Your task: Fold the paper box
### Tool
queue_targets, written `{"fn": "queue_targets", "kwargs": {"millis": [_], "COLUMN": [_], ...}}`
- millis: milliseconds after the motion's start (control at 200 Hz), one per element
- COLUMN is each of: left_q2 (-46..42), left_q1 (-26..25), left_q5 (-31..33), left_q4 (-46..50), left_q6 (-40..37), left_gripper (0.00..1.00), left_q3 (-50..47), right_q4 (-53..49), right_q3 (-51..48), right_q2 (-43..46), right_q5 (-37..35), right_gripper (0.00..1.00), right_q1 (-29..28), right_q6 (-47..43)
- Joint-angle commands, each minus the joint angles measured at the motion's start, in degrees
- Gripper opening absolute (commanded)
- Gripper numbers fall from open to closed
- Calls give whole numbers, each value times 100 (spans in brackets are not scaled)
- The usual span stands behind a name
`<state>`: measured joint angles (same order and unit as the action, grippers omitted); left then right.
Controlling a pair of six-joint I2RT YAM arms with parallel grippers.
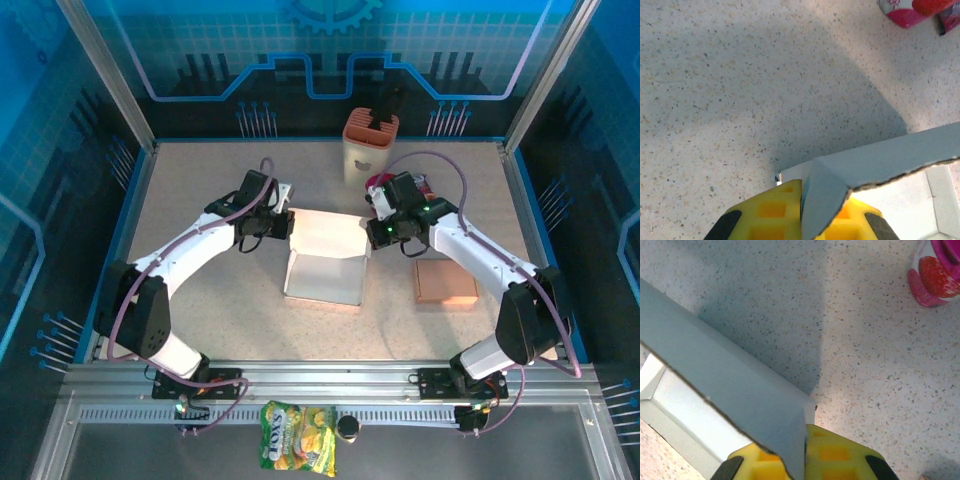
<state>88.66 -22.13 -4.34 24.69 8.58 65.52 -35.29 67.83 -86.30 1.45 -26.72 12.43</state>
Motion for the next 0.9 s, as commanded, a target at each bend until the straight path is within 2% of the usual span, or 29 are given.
{"fn": "queue_targets", "kwargs": {"millis": [0, 240, 350, 540, 680, 895], "left_q2": [-302, -476, -709, -1053, -1303, -1756], "left_q1": [-18, -74, -24, 107, 112, 91], "left_q5": [316, 881, 1116, 905, 737, 517], "left_q4": [-231, -478, -868, -1694, -2444, -3972], "left_q6": [648, 1238, 1265, 1269, 1256, 1256], "left_gripper": [0, 0, 0, 0, 0, 0], "left_q3": [-38, -166, -465, -1063, -1694, -2831], "right_q4": [38, 568, 1005, 2082, 2978, 4890], "right_q3": [262, 705, 873, 770, 159, -1414], "right_q2": [-101, -544, -701, -862, -626, -244], "right_q5": [-337, -663, -774, -626, -761, -714], "right_gripper": [0, 0, 0, 0, 0, 0], "right_q1": [-183, -629, -753, -870, -1068, -1210], "right_q6": [865, 2293, 2506, 2642, 2531, 2097]}}
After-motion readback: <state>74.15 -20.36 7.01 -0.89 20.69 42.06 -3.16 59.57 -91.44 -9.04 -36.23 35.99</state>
